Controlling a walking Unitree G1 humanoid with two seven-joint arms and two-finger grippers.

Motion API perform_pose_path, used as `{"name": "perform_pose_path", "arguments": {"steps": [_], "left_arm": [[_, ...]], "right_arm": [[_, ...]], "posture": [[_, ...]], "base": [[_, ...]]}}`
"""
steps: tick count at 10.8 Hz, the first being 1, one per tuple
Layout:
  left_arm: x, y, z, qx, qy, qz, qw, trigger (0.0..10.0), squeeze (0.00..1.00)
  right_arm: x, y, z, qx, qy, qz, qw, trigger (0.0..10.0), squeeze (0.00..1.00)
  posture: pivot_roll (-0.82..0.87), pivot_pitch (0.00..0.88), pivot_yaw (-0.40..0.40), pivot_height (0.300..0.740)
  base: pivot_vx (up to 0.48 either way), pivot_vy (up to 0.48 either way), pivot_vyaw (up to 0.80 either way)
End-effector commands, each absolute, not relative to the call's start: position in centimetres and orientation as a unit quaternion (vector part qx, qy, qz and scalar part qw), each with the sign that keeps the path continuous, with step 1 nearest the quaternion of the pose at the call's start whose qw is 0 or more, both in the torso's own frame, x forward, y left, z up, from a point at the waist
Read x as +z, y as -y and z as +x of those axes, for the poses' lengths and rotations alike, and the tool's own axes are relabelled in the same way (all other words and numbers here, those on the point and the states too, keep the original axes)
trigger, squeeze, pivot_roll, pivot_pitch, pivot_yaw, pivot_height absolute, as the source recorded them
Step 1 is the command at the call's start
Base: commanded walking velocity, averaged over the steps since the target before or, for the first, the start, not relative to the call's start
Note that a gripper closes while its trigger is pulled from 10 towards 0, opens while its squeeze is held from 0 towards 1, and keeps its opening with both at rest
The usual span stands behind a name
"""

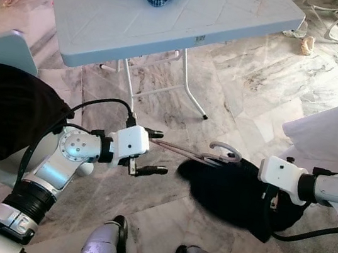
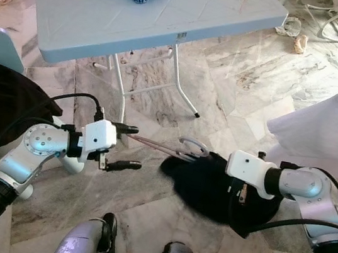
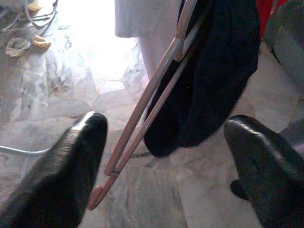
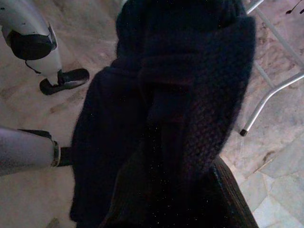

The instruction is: Hang hanger

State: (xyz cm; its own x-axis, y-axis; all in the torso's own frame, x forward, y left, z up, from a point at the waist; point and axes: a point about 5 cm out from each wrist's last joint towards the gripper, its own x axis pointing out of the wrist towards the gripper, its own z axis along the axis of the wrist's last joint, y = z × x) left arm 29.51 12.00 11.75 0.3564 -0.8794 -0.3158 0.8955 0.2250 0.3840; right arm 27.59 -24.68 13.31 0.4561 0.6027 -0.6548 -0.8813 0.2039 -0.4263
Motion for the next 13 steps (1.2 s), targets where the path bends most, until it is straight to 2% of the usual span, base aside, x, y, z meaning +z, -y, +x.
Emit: {"name": "perform_pose_path", "arguments": {"steps": [1,13], "left_arm": [[11.60,-11.84,29.21,-0.576,-0.019,0.263,0.774,10.0,1.00],[11.56,-11.70,29.15,-0.580,-0.016,0.260,0.772,10.0,1.00]], "right_arm": [[14.49,24.68,27.76,0.491,-0.156,-0.407,0.754,10.0,0.00],[14.63,24.63,27.75,0.498,-0.156,-0.406,0.751,10.0,0.00]], "posture": [[-0.10,0.187,-0.001,0.740],[-0.10,0.187,-0.001,0.740]], "base": [[0.000,0.000,0.00],[0.000,0.000,0.00]]}}
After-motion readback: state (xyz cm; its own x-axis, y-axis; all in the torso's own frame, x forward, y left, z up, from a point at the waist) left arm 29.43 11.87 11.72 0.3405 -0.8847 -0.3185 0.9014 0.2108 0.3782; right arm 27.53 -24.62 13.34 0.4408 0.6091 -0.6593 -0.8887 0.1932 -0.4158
